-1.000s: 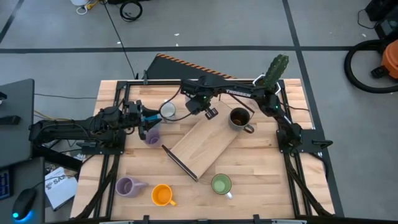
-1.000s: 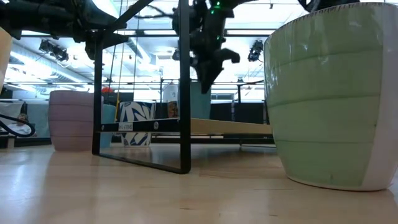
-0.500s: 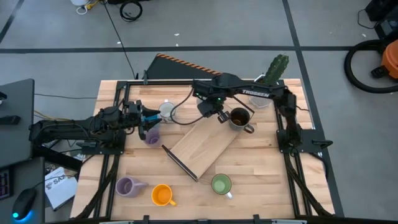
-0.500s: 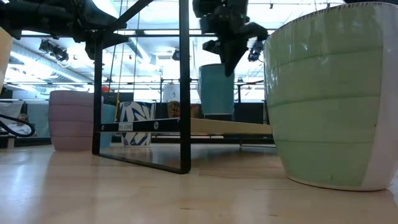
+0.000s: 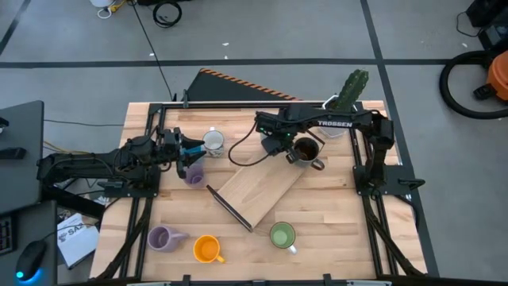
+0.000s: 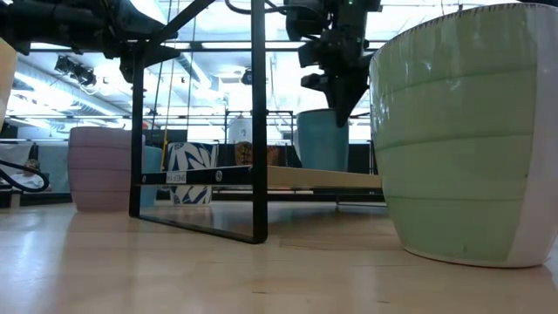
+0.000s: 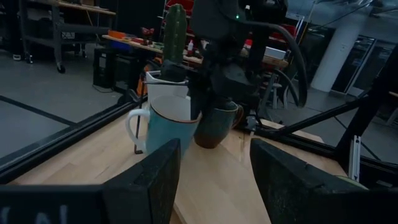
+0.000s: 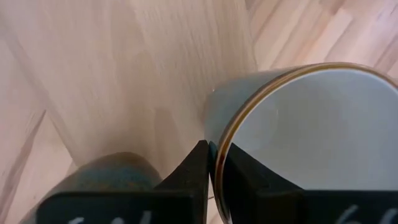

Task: Place coffee mugs
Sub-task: Put the dark blue mug on the shelf

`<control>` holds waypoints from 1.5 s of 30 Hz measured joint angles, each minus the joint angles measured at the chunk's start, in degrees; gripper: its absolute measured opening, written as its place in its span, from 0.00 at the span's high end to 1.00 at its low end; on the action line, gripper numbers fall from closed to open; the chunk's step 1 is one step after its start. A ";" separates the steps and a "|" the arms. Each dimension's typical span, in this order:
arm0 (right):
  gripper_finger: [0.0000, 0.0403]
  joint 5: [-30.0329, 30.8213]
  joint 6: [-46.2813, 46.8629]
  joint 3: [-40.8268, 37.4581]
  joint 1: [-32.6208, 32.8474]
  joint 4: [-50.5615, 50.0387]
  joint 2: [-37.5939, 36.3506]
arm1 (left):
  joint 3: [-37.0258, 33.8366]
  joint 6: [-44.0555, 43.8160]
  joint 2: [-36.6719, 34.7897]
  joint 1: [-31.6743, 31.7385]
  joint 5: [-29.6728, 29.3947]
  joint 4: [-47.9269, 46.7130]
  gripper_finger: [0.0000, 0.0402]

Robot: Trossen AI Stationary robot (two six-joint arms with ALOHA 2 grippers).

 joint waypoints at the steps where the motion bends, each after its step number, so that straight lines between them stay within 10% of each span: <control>1: 0.90 0.10 0.00 0.00 -0.01 -0.40 0.00 | 0.00 -0.01 0.00 0.00 0.00 -0.01 0.50; 45: 0.72 3.85 9.27 6.94 -1.98 -13.41 -0.26 | 0.00 -0.05 0.01 -0.04 0.00 -0.10 0.50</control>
